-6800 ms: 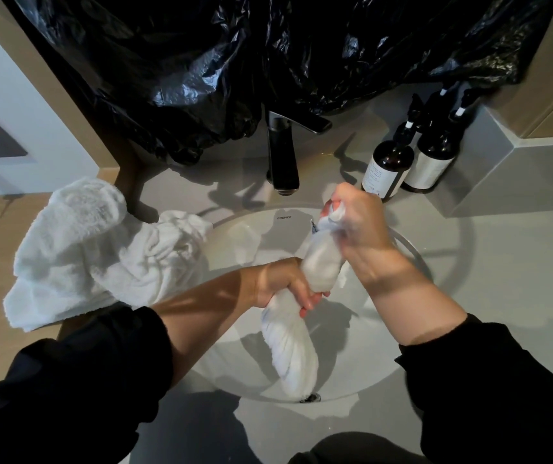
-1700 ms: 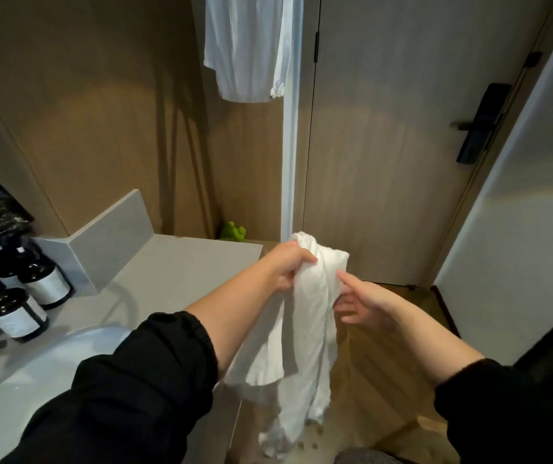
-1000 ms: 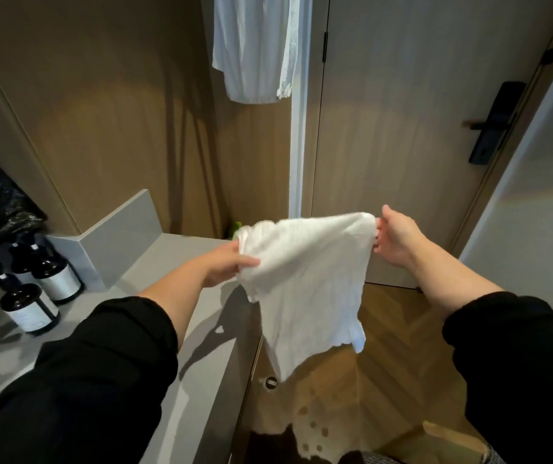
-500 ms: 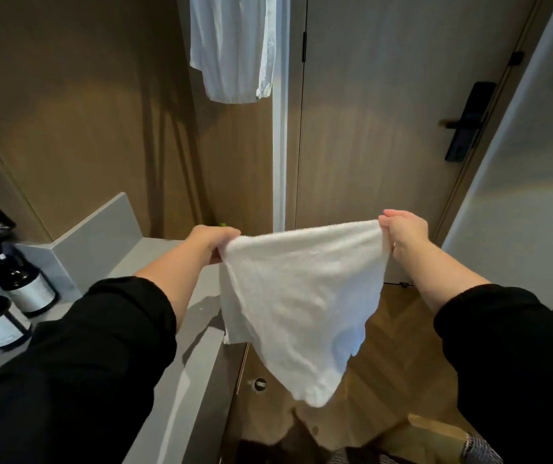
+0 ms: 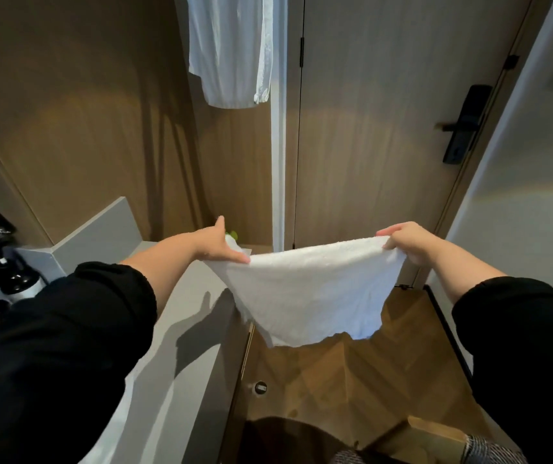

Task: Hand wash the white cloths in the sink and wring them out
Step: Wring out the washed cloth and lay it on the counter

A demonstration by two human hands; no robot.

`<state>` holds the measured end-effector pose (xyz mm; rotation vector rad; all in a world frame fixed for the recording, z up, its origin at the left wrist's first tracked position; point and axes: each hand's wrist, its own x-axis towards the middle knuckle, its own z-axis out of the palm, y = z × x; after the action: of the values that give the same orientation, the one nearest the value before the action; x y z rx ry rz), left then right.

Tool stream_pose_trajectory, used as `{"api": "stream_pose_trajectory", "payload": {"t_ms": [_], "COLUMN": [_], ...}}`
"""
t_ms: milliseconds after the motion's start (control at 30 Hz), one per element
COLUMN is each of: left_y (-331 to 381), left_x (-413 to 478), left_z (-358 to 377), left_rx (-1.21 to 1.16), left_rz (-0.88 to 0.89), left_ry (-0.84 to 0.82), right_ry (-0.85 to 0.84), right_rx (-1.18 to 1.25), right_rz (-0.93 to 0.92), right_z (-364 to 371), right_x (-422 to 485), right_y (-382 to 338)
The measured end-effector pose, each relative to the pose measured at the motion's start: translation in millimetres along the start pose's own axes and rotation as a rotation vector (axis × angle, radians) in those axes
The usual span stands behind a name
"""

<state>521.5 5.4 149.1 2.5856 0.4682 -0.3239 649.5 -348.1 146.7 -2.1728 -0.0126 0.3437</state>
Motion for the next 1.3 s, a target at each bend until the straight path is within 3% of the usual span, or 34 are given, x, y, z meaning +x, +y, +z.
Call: {"api": "stream_pose_trajectory", "payload": {"t_ms": [67, 133, 233, 300, 367, 533, 700, 867, 967, 1067, 1167, 1300], "left_y": [3.3, 7.5, 11.1, 1.2, -11.2, -28.0, -6.8, 48.7, 86.7, 112.8, 122.3, 119.2], "left_x": [-5.7, -10.3, -17.5, -11.8, -7.7, -15.6, -27.5, -45.3, -62.6, -74.7, -79.9, -83.4], "left_z": [1.2, 7.9, 13.9, 15.5, 14.5, 7.1, 3.9, -5.0, -13.3, -18.7, -19.3, -16.8], "left_rx": [0.253, 0.502, 0.635, 0.5, 0.218, -0.517, -0.431, -0.758, -0.992, -1.056, -1.097, -0.997], "left_rz": [0.109, 0.175, 0.197, 0.189, 0.187, 0.082, -0.101, -0.264, -0.179, -0.077, -0.025, 0.074], "left_ry": [-0.153, -0.223, -0.124, -0.099, -0.076, 0.07, 0.205, 0.054, 0.012, 0.003, 0.029, 0.003], "right_ry": [-0.113, -0.089, 0.029, 0.011, -0.096, -0.275, -0.195, -0.116, -0.076, -0.135, -0.093, 0.105], "right_rx": [-0.086, -0.273, -0.518, -0.579, -0.577, -0.268, 0.051, 0.434, 0.325, 0.015, -0.084, 0.035], "right_rz": [-0.005, -0.083, -0.189, -0.21, -0.218, -0.109, -0.013, 0.019, -0.247, -0.536, -0.643, -0.674], "right_z": [-3.3, -0.6, 3.5, -0.8, -10.9, -29.3, -5.3, 25.4, 47.4, 64.2, 83.0, 95.3], "right_x": [1.2, 0.7, 0.6, 2.3, -0.4, -2.8, -16.8, -43.3, -82.8, -126.8, -136.6, -118.2], "right_y": [5.1, 5.8, 6.5, 7.0, 5.8, 14.3, -7.9, -63.7, -92.2, -103.9, -102.9, -96.5]}}
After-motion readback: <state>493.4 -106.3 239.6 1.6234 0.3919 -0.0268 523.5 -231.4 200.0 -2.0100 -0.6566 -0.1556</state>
